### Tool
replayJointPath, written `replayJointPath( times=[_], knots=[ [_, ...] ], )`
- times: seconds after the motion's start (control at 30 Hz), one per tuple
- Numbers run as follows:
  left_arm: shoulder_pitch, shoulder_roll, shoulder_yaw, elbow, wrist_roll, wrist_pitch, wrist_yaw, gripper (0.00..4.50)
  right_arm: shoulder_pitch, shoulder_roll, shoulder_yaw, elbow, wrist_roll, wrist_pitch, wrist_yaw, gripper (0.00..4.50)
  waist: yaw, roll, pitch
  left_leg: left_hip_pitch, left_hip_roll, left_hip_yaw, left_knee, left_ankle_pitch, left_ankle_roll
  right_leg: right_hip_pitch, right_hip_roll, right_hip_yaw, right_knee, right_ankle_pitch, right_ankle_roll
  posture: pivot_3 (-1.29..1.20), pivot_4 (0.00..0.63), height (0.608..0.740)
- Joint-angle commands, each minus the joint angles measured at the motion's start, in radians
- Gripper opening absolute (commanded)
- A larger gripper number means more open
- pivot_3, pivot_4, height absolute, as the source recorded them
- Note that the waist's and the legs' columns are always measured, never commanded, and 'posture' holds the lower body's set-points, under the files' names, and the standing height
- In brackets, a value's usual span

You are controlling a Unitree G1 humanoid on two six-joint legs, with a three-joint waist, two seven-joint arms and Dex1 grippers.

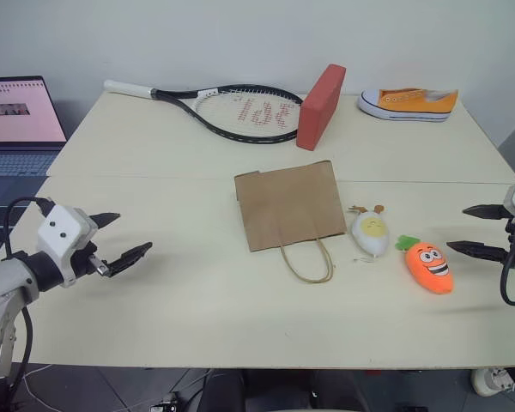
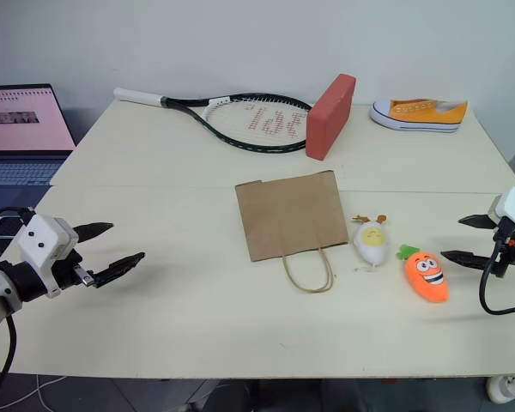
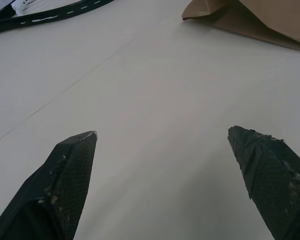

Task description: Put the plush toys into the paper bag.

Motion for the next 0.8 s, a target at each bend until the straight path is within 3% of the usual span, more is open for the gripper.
replayJointPath(
  times=[0.03,0.17,0.37,0.63,0.8],
  knots=[
    [-0.019,0.012,-0.034,-0.094,-0.033,0.022,-0.024,4.48,0.002,-0.003,-0.061,-0.043,0.029,-0.028,-0.007,4.5,0.0,0.0,0.0,0.0,0.0,0.0,0.0,0.0,0.0,0.0,0.0,0.0,0.0,0.0,0.0,0.0,0.15,0.74],
    [-0.047,0.02,-0.124,-0.19,-0.06,0.067,-0.064,4.48,0.043,0.0,-0.099,-0.122,0.061,-0.003,-0.004,4.5,0.002,0.0,0.0,0.0,0.0,0.0,0.0,0.0,0.0,0.0,0.0,0.0,0.0,0.001,0.002,0.0,0.15,0.74],
    [-0.132,0.017,-0.31,-0.256,0.007,0.037,-0.106,4.48,0.161,-0.002,-0.184,-0.35,0.151,0.125,-0.008,4.5,0.014,0.001,0.0,0.001,0.0,0.0,0.0,0.0,0.0,0.001,0.001,0.001,0.0,0.003,0.005,0.0,0.15,0.74],
    [-0.332,-0.14,-0.597,-0.203,0.137,-0.048,-0.103,4.48,0.37,0.054,-0.273,-0.757,0.267,0.315,-0.088,4.5,0.021,0.001,-0.001,0.001,0.001,-0.001,0.002,0.0,0.0,0.003,0.003,0.001,0.0,0.003,0.005,0.0,0.15,0.74],
    [-0.404,-0.235,-0.722,-0.122,0.232,-0.122,-0.102,4.48,0.452,0.076,-0.302,-0.862,0.288,0.38,-0.131,4.5,0.021,0.0,-0.001,0.0,0.001,-0.002,0.005,0.0,0.0,0.004,0.003,0.002,-0.001,0.003,0.005,0.0,0.15,0.74]
  ],
)
